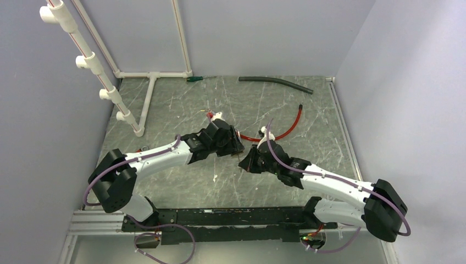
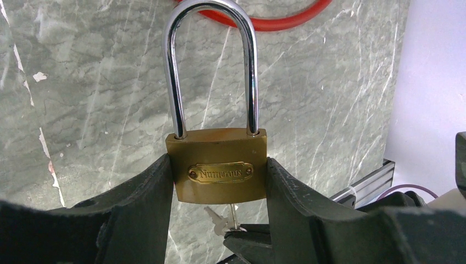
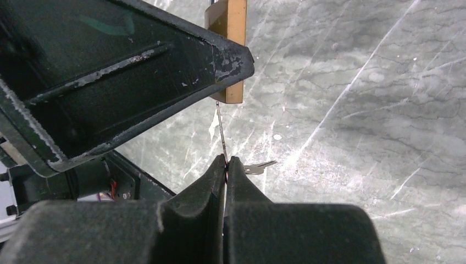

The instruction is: Unlock with the key

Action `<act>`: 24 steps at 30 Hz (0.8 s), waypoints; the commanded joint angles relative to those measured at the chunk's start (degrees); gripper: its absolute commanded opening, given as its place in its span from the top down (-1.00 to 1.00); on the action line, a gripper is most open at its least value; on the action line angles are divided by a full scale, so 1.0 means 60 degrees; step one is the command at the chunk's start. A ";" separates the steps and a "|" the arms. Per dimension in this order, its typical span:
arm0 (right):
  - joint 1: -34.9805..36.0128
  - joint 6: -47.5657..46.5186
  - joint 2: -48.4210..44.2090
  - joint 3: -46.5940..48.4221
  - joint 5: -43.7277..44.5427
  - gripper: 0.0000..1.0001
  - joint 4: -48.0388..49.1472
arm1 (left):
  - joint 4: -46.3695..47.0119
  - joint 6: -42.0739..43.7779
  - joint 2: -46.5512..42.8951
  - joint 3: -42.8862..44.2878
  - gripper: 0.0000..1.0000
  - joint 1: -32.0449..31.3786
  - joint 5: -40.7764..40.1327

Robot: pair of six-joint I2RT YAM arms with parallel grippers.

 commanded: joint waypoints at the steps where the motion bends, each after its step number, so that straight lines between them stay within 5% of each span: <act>1: -0.0089 -0.0033 0.0173 0.0507 -0.0161 1.00 0.0066 | 0.0804 -0.0072 -0.0075 0.0491 1.00 0.0027 0.0110; 24: -0.0528 -0.0225 0.0573 0.0726 -0.0362 1.00 0.0337 | 0.1156 -0.0157 0.0070 0.0316 1.00 0.0006 0.0483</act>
